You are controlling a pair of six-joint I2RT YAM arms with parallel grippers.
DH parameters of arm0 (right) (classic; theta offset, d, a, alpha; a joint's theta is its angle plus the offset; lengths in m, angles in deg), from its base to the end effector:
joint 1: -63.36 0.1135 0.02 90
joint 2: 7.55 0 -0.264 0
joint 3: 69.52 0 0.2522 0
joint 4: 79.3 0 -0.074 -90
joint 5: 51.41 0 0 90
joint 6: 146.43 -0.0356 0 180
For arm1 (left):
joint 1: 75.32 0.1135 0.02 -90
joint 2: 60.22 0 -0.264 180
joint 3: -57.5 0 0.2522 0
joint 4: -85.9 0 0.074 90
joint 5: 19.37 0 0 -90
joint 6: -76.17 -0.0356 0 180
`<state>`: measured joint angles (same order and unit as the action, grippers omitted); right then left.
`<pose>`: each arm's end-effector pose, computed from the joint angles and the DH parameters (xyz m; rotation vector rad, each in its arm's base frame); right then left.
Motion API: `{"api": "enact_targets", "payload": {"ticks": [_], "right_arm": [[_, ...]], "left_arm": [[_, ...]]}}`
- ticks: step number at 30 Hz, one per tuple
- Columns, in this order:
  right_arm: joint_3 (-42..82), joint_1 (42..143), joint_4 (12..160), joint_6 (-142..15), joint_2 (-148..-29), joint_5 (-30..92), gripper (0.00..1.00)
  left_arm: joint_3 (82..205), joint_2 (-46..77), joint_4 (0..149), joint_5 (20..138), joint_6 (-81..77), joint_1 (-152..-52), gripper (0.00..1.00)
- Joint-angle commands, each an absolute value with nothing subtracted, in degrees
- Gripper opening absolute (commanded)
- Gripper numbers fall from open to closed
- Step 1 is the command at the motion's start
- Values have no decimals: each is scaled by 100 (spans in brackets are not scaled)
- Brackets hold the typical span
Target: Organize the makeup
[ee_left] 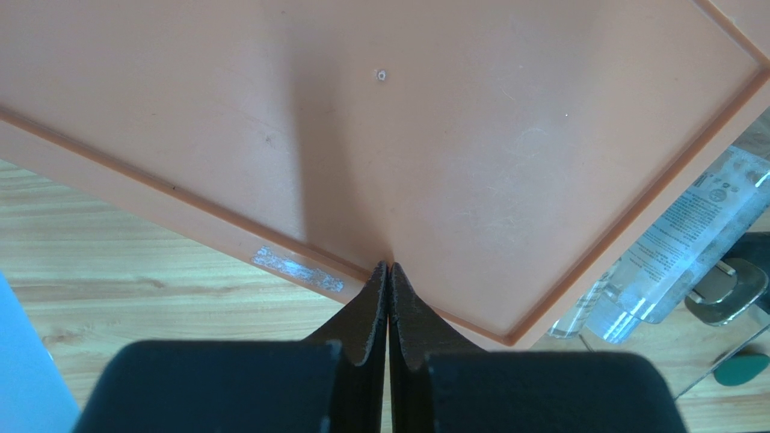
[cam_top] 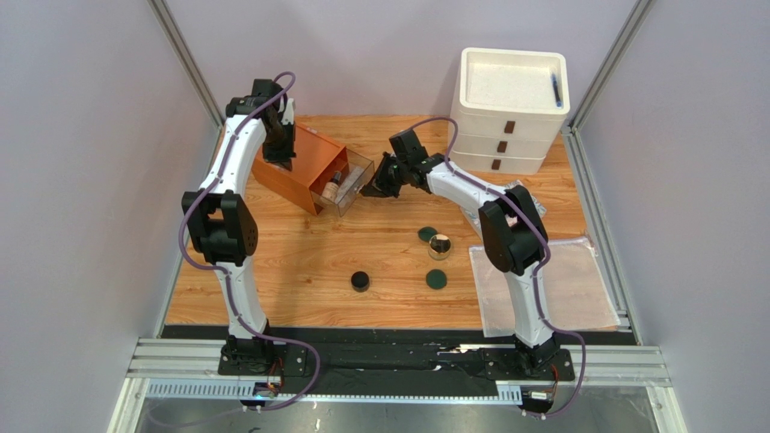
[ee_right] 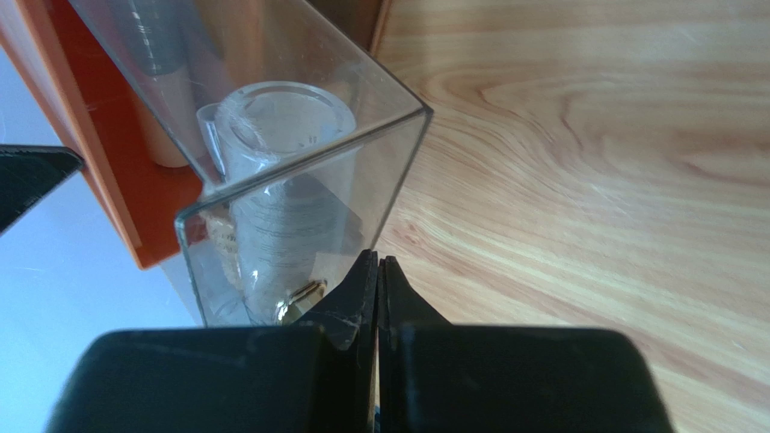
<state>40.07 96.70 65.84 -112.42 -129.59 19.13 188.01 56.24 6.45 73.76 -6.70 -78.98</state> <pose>0.3939 0.2733 0.2039 0.3457 2.6288 1.0494 0.4269 -0.0293 0.3115 -0.0661 2.7156 -0.1296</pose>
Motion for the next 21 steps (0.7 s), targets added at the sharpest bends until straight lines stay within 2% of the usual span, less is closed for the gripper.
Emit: {"api": "enact_targets", "payload": {"ticks": [1, 7, 13, 19, 21], "right_arm": [[5074, 9799, 6831, -11365, -13322, 1645, 0], [6269, 9913, 6822, -11505, -14174, 1399, 0], [6869, 10001, 6998, -11699, -14641, 1258, 0], [6264, 9975, 6927, -11655, -14352, 1433, 0], [5895, 9957, 7006, -11690, -14220, 1416, 8]], "left_arm": [[18843, 5641, 420, 7362, -751, -7866, 0], [18781, 5606, 420, 7379, -742, -7866, 0], [18746, 5606, 420, 7397, -750, -7866, 0], [18763, 5606, 420, 7397, -742, -7866, 0], [18763, 5606, 420, 7405, -742, -7866, 0]]}}
